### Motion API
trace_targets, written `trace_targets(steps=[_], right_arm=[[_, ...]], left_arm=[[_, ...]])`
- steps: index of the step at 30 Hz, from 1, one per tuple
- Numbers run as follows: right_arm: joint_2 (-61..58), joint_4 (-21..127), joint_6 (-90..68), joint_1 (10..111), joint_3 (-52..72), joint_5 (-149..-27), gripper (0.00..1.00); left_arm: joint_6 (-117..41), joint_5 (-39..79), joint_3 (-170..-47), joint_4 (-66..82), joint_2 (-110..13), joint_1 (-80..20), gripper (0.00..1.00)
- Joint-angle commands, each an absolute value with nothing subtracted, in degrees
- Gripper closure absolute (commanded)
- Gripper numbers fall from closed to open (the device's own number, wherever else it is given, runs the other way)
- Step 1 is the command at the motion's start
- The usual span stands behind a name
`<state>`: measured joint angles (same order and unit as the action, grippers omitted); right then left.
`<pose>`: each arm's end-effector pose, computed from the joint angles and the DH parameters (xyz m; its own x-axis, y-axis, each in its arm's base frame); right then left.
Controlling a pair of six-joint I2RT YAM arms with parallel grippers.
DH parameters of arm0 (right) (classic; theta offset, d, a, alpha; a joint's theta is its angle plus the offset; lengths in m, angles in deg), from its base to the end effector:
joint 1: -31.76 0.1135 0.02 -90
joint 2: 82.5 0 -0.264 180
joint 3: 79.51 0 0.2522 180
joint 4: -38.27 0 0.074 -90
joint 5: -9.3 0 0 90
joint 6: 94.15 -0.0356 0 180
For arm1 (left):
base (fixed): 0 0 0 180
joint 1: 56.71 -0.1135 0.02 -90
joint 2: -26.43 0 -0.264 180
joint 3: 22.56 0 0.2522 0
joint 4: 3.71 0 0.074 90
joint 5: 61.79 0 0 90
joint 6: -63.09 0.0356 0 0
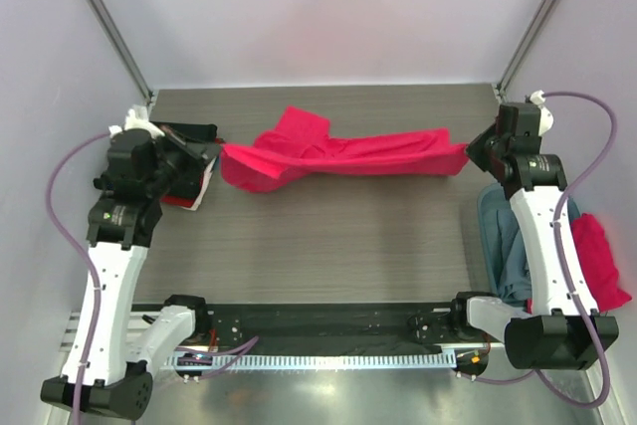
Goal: Fold and stack the t-shirts
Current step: Flatten the tshirt out
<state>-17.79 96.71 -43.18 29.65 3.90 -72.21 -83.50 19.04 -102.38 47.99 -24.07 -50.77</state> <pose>0.2297 -0.0137 0.3632 -0.4019 0.6381 -0.6568 0.5187 0.7497 0.4109 0.1714 -0.0235 0.3992 -0.4162 -0.7852 -0.4585 -0.1792 0.5652 -0.8053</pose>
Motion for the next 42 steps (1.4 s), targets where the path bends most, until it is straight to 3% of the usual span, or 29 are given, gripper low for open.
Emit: trace_targets(steps=[1, 14, 21, 26, 29, 32, 36, 40, 42], right_arm=[[-19.56, 96.15, -41.33, 29.39, 10.00, -75.16, 0.99], [-25.28, 96.24, -37.82, 29.39, 6.94, -80.00, 0.99], [-24.84, 93.96, -38.69, 29.39, -3.25, -80.97, 0.99], [-20.11, 87.99, -40.10, 29.39, -7.65, -81.23, 0.99], [-12.91, 84.55, -41.42, 29.39, -3.73, -82.46, 0.99], [-3.86, 83.40, -42.56, 29.21, 5.82, -81.93, 0.99], [7.39, 83.93, -43.97, 28.07, 25.35, -85.96, 0.99], [18.90, 91.98, -45.46, 27.45, 50.92, -93.43, 0.99], [19.72, 94.56, -45.64, 27.45, 61.32, -96.32, 0.99]], left_arm=[[-82.19, 20.74, -110.75, 49.34, -24.11, -50.73, 1.00], [-80.52, 22.67, -111.03, 53.12, -18.30, -50.73, 1.00], [-81.66, 20.56, -100.23, 48.65, -19.36, -50.73, 1.00], [-84.47, 21.09, -92.75, 40.84, -22.78, -50.73, 1.00], [-86.05, 20.57, -92.91, 36.27, -30.15, -50.73, 1.00], [-86.93, 20.56, -99.22, 33.01, -39.90, -50.73, 1.00], [-85.63, 22.58, -118.18, 35.79, -54.75, -50.73, 1.00], [-83.43, 20.48, -155.82, 47.30, -67.95, -51.17, 1.00], [-82.72, 18.64, -162.77, 49.69, -69.64, -51.08, 1.00]])
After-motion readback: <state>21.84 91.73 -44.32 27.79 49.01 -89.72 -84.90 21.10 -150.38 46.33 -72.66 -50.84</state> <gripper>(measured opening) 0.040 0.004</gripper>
